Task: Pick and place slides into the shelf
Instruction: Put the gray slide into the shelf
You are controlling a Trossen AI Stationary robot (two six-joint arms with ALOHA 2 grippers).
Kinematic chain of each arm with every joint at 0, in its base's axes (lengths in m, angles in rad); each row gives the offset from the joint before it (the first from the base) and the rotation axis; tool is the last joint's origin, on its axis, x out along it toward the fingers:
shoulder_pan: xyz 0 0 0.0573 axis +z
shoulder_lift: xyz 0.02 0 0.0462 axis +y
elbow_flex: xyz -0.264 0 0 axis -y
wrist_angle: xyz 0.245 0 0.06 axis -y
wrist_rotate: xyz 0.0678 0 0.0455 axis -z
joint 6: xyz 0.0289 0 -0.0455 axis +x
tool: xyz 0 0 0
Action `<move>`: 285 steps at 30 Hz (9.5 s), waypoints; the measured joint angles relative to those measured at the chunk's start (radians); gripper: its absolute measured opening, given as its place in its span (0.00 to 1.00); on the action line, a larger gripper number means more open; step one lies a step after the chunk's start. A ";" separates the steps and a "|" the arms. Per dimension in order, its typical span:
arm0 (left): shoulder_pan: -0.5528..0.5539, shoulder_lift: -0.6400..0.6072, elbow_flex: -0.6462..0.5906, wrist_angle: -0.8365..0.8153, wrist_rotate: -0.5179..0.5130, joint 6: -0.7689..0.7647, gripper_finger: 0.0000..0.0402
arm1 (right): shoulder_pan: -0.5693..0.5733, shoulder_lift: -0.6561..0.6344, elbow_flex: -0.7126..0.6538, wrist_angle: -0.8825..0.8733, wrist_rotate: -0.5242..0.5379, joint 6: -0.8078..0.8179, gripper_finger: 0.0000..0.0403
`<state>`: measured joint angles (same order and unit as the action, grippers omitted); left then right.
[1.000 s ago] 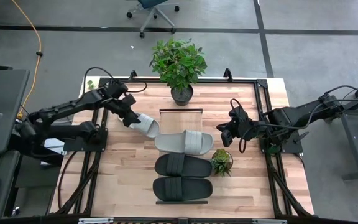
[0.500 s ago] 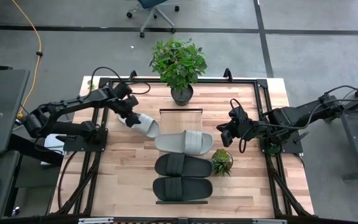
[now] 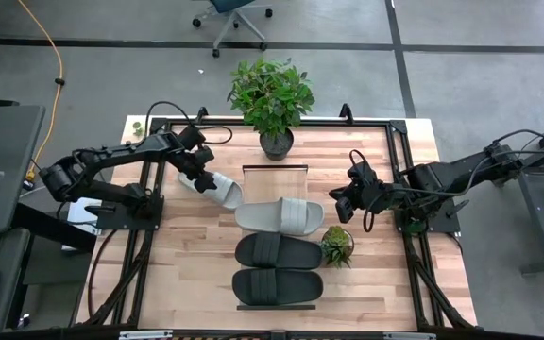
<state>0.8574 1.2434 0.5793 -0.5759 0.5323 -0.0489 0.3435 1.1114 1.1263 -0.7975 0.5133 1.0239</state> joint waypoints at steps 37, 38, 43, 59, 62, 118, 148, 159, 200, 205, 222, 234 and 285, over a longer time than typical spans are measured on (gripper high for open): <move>0.000 -0.001 0.000 0.019 0.005 0.015 0.04 | 0.000 0.000 0.000 -0.018 0.010 0.016 0.07; 0.000 -0.001 0.000 0.018 0.004 0.015 0.03 | 0.000 0.000 0.000 -0.019 0.010 0.016 0.07; 0.000 -0.001 0.000 0.012 0.001 0.016 0.02 | 0.000 0.000 0.000 -0.019 0.009 0.016 0.07; 0.000 -0.071 0.001 -0.099 -0.006 0.072 0.01 | 0.000 0.000 0.000 -0.023 0.003 0.008 0.07; 0.000 -0.122 0.001 -0.117 -0.021 0.070 0.00 | 0.000 0.000 0.000 -0.029 0.003 0.008 0.07; 0.000 -0.874 0.010 -0.159 -0.069 -0.271 0.00 | 0.000 0.000 0.000 -0.013 0.029 0.015 0.07; 0.000 -1.134 0.010 -0.159 -0.092 -0.276 0.00 | 0.000 0.000 0.000 -0.024 0.033 0.023 0.07; 0.000 -1.087 0.115 -0.039 -0.118 -0.378 0.00 | -0.003 0.000 0.000 -0.038 0.091 0.022 0.07; 0.000 -0.461 0.773 -0.152 -0.129 -0.209 0.00 | -0.005 0.000 0.000 0.312 0.031 -0.185 0.07; -0.003 -0.424 0.818 -0.150 -0.088 -0.190 0.00 | -0.020 0.000 0.000 0.458 0.052 -0.244 0.07; -0.487 -0.305 0.822 -0.077 -0.461 -0.190 0.00 | -0.148 0.000 0.000 0.761 -0.013 -0.395 0.32; -0.638 -0.173 0.822 0.058 -0.582 -0.183 0.00 | -0.156 0.000 0.000 0.823 -0.128 -0.442 0.32; -0.670 -0.072 0.822 0.132 -0.578 -0.196 0.00 | -0.286 0.079 0.000 0.899 -0.218 -0.456 0.23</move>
<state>0.1874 1.1717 1.4014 -0.4442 -0.0453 -0.2450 0.0578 1.1904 1.1263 0.1010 0.2952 0.5682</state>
